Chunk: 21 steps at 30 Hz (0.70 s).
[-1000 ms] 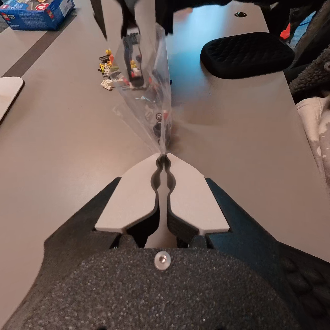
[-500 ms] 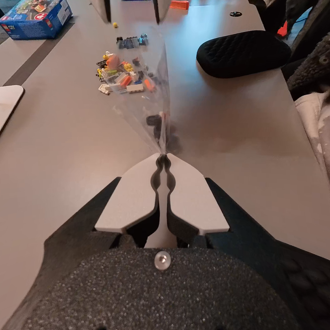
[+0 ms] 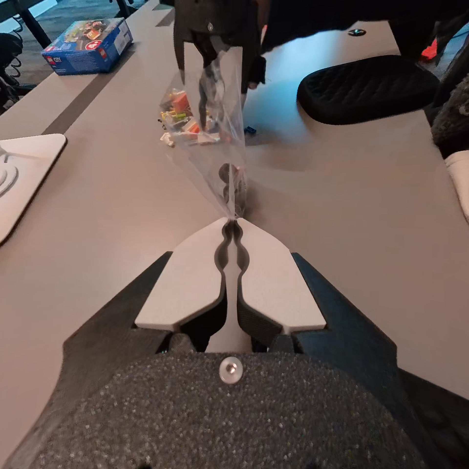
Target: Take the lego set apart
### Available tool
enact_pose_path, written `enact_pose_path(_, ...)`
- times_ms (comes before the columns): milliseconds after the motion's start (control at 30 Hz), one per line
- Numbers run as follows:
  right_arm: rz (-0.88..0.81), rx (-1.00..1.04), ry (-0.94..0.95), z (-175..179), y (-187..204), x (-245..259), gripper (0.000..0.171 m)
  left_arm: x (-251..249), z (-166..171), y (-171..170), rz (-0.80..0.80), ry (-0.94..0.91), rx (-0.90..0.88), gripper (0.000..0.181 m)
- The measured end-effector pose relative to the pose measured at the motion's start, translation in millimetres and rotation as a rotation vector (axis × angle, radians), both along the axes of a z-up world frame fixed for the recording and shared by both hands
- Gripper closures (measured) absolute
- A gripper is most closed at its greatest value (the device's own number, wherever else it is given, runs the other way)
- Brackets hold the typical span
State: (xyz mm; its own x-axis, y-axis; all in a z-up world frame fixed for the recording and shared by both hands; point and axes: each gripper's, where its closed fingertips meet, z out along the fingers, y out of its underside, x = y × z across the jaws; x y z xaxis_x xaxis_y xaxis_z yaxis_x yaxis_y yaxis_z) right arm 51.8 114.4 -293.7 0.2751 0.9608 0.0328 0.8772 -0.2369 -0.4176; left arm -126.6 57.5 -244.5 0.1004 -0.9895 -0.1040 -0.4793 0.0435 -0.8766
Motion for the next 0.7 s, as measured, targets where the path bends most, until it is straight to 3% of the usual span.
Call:
enact_pose_path(133,-0.085,-0.021,0.017,-8.5,7.8,-2.9,0.137,6.2,-2.4,2.9,0.014,0.006,0.007,0.18)
enact_pose_path(267,-0.098,-0.03,0.023,-7.0,14.9,-1.9,0.155,12.0,-4.6,6.3,0.034,0.013,0.006,0.18)
enact_pose_path(333,-0.08,-0.018,0.077,2.9,14.6,-6.0,0.156,15.5,-7.4,6.8,0.03,0.035,-0.007,0.18)
enact_pose_path(467,-0.01,0.068,0.133,38.9,11.6,-7.4,0.156,27.4,-9.2,7.7,-0.01,0.094,-0.006,0.18)
enact_pose_path(600,0.056,0.215,0.136,99.4,9.4,-11.5,0.156,44.1,-7.8,10.1,-0.057,0.126,0.026,0.18)
enact_pose_path(700,0.181,0.245,0.153,130.1,-9.9,-32.7,0.156,54.3,-8.2,13.4,-0.07,0.117,0.045,0.18)
